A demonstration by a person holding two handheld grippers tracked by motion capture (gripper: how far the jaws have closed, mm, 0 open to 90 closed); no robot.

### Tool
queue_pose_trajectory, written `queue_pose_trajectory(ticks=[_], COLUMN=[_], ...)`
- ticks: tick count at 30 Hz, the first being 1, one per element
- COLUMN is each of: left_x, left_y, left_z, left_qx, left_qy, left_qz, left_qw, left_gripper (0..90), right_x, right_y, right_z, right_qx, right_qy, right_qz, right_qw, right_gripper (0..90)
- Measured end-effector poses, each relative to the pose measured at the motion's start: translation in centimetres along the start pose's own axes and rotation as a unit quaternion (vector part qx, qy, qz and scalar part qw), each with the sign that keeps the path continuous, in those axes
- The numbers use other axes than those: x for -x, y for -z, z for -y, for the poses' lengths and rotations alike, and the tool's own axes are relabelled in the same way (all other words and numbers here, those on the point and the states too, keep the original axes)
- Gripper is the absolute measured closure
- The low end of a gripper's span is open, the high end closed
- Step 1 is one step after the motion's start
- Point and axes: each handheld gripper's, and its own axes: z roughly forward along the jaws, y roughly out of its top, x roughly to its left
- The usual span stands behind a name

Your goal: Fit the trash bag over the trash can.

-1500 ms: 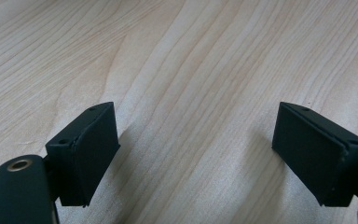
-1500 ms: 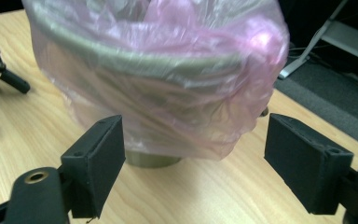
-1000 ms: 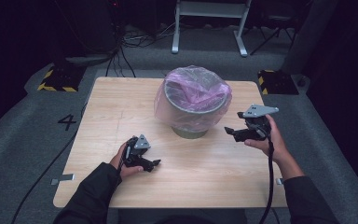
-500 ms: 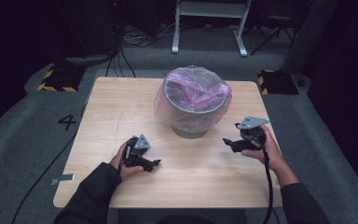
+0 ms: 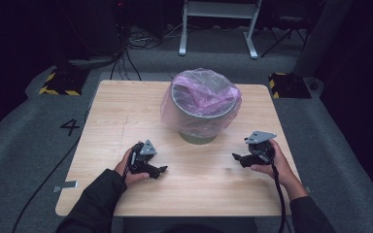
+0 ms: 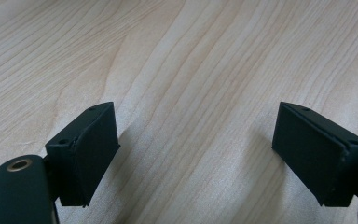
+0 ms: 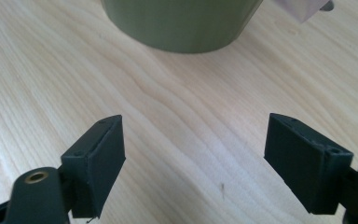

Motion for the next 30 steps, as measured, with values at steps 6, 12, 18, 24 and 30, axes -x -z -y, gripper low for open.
queue_pose_trajectory(ticks=[6,12,18,24,30], left_x=[0.0,0.0,0.0,0.0,0.0], left_y=[0.0,0.0,0.0,0.0,0.0], left_z=[0.0,0.0,0.0,0.0,0.0], left_qx=[0.000,0.000,0.000,0.000,0.000], left_qy=[0.000,0.000,0.000,0.000,0.000], left_qz=[0.000,0.000,0.000,0.000,0.000], left_qw=[1.0000,1.0000,1.0000,1.0000,1.0000], left_gripper=[14.2,14.1,14.1,14.1,14.1], right_x=[-0.3,-0.4,-0.6,-0.4,0.0], right_y=[-0.1,-0.2,-0.3,-0.1,0.6], right_z=[1.2,2.3,3.7,5.5,7.3], right_qx=[-0.001,-0.002,-0.006,-0.011,0.016], right_qy=[-0.005,-0.015,-0.029,-0.049,-0.084], right_qz=[-0.005,-0.012,-0.017,-0.026,-0.031], right_qw=[1.0000,0.9998,0.9994,0.9984,0.9958], right_gripper=[20.3,20.3,20.3,19.6,17.7])
